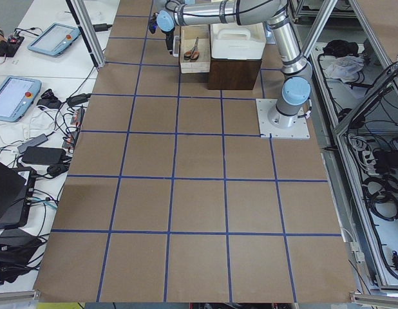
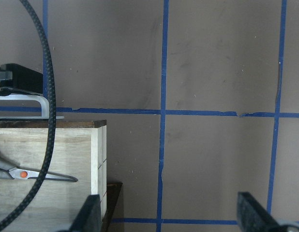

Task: Put scissors in drawer and close it
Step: 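Push the drawer front with the left gripper toward the cabinet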

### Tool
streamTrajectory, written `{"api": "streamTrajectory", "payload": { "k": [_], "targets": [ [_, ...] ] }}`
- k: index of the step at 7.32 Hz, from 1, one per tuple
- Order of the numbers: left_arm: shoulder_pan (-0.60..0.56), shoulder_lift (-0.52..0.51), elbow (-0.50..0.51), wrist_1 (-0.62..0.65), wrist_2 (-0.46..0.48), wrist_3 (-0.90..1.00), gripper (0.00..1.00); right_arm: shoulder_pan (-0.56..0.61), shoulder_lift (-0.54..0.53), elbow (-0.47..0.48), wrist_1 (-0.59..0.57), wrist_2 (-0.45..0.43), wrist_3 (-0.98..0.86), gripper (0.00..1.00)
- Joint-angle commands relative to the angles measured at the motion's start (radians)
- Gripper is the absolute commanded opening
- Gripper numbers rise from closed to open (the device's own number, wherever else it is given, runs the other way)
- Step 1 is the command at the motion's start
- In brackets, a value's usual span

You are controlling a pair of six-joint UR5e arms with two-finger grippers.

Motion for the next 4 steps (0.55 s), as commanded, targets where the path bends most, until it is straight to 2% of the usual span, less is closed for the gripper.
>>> {"api": "streamTrajectory", "payload": {
  "k": [1, 4],
  "targets": [
    [-0.012, 0.043, -0.039, -0.035, 0.000, -0.010, 1.00, 0.000, -0.001, 0.000, 0.001, 0.000, 0.001, 1.00],
    [-0.012, 0.095, -0.120, -0.051, 0.000, -0.010, 1.00, 0.001, 0.001, 0.000, 0.001, 0.000, 0.000, 1.00]
  ]
}}
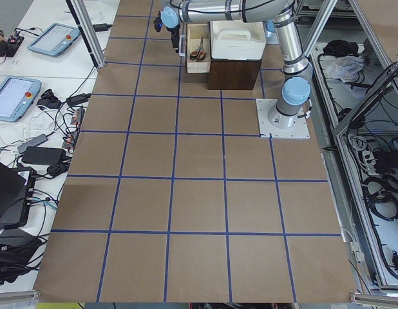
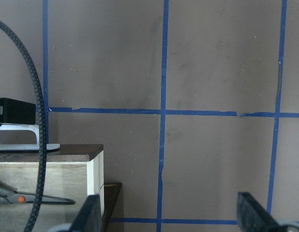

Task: Put scissors in drawer and close it
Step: 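Push the drawer front with the left gripper toward the cabinet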

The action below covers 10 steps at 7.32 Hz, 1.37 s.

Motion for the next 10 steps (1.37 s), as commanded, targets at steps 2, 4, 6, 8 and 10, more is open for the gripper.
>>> {"api": "streamTrajectory", "payload": {
  "k": [2, 4, 6, 8, 10],
  "targets": [
    [-0.001, 0.056, -0.058, -0.082, -0.011, 0.000, 1.00, 0.000, 0.000, 0.000, 0.000, 0.000, -0.002, 1.00],
    [-0.002, 0.089, -0.061, -0.203, -0.049, 0.010, 1.00, 0.001, 0.000, 0.002, 0.000, 0.000, 0.000, 1.00],
    [-0.023, 0.095, -0.102, -0.220, -0.048, 0.010, 1.00, 0.001, 0.000, 0.002, 0.000, 0.000, -0.002, 1.00],
    [-0.030, 0.102, -0.126, -0.219, -0.048, 0.003, 1.00, 0.000, 0.000, 0.000, -0.001, 0.000, -0.005, 1.00],
    [-0.025, 0.113, -0.113, -0.205, -0.040, 0.004, 1.00, 0.000, -0.001, 0.000, 0.000, -0.001, -0.008, 1.00]
  ]
}}
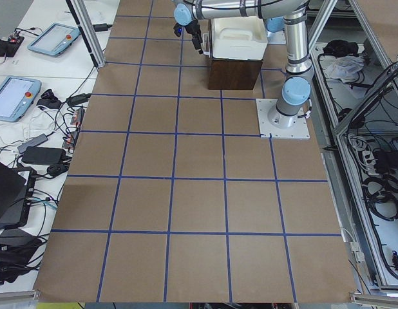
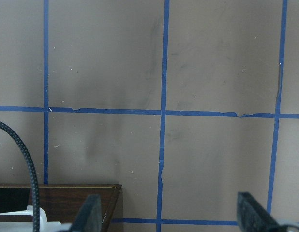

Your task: Put scissors in drawer and close it

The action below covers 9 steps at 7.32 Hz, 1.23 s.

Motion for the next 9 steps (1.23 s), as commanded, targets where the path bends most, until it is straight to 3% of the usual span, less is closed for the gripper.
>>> {"api": "streamTrajectory", "payload": {
  "k": [1, 5, 9],
  "targets": [
    [0.019, 0.004, 0.021, 0.049, 0.004, 0.003, 1.00, 0.001, -0.001, 0.000, 0.002, -0.002, -0.003, 1.00],
    [0.050, 0.065, 0.038, 0.126, 0.017, 0.016, 1.00, 0.001, 0.000, 0.001, 0.003, -0.002, -0.005, 1.00],
    [0.038, 0.313, 0.047, 0.115, 0.043, 0.053, 1.00, 0.001, 0.000, 0.001, 0.002, -0.002, -0.006, 1.00]
  ]
}}
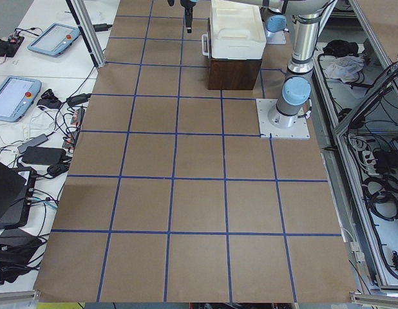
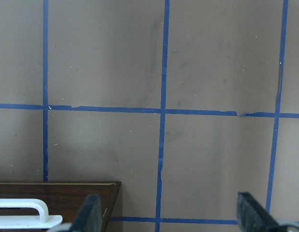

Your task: Put scissors in drawer and close it

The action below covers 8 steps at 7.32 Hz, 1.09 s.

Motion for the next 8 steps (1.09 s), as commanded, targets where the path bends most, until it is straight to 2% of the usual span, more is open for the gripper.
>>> {"api": "streamTrajectory", "payload": {
  "k": [1, 3, 5, 6, 8],
  "targets": [
    [-0.004, 0.102, -0.011, -0.003, 0.010, 0.005, 1.00, 0.000, 0.000, 0.000, -0.001, -0.001, -0.001, 1.00],
    [0.020, 0.134, -0.039, -0.003, 0.003, 0.013, 1.00, 0.000, 0.000, 0.000, -0.001, 0.000, -0.001, 1.00],
    [0.150, 0.211, -0.045, -0.051, 0.015, 0.024, 1.00, 0.000, 0.000, 0.000, -0.001, 0.000, -0.001, 1.00],
    [0.239, 0.233, -0.056, -0.051, 0.006, 0.091, 1.00, 0.000, 0.000, 0.000, 0.000, -0.001, -0.001, 1.00],
    [0.333, 0.279, -0.115, -0.053, 0.012, 0.272, 1.00, 0.000, 0.000, 0.000, -0.001, -0.001, -0.001, 1.00]
  ]
}}
